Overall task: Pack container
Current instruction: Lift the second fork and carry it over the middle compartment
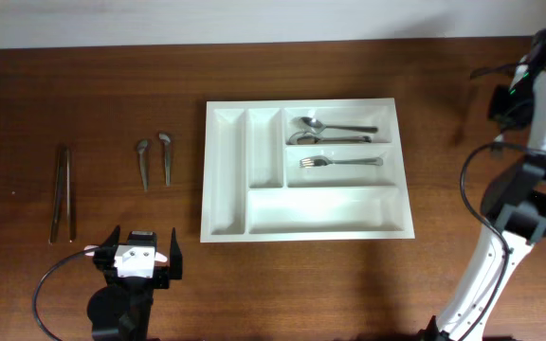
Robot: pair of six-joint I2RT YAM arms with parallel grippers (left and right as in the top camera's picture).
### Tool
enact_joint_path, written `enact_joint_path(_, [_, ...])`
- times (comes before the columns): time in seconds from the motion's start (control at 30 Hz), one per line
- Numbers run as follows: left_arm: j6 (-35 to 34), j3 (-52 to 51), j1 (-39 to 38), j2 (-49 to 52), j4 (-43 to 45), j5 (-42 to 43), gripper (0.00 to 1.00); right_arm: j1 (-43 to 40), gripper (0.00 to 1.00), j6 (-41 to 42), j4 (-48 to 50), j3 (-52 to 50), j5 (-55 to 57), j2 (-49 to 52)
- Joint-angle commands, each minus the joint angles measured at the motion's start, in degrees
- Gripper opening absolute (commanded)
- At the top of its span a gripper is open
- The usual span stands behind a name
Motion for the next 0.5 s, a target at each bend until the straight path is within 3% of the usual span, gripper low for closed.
enact_joint_path(0.0, [-0.5,-0.3,0.2,-0.3,0.2,0.6,0.99,1.0,0.04,1.4,-2.1,3.3,0.3,-11.9])
enact_joint_path(0.47, [-0.5,-0.3,0.2,-0.3,0.2,0.6,0.99,1.2,0.04,5.6,-14.6,3.3,-2.3,-27.1])
